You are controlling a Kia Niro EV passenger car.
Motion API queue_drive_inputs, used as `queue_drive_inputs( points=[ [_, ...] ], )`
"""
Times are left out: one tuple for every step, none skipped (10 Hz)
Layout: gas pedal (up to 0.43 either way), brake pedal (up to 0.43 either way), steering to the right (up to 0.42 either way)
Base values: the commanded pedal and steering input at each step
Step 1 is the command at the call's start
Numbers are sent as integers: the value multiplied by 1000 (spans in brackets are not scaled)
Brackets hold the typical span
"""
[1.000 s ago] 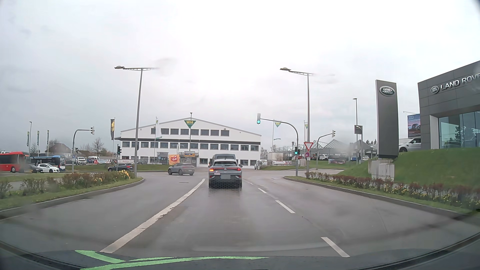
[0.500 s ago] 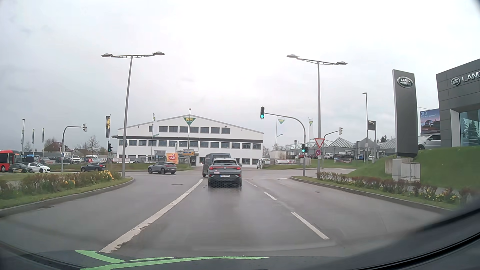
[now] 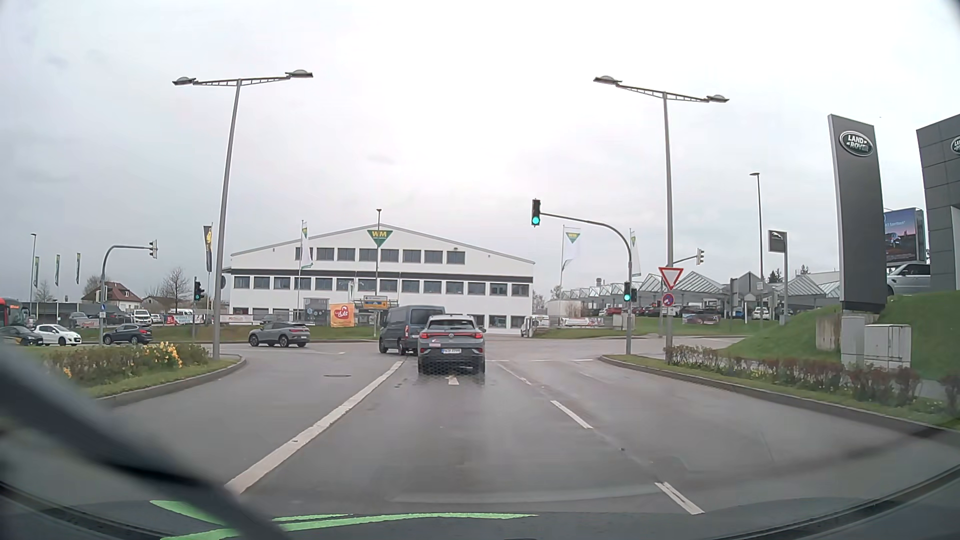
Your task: Follow the waypoints while adhering to traffic rules and regulations
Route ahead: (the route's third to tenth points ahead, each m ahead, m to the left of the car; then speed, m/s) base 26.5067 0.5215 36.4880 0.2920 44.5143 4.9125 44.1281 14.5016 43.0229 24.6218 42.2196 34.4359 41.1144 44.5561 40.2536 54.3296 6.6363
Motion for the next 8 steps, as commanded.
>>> queue_drive_inputs(
  points=[
    [118, 0, -11],
    [118, 0, -11],
    [118, 0, -12],
    [118, 0, -12],
    [118, 0, -14],
    [110, 0, -15],
    [110, 0, -18],
    [110, 0, -19]
  ],
)
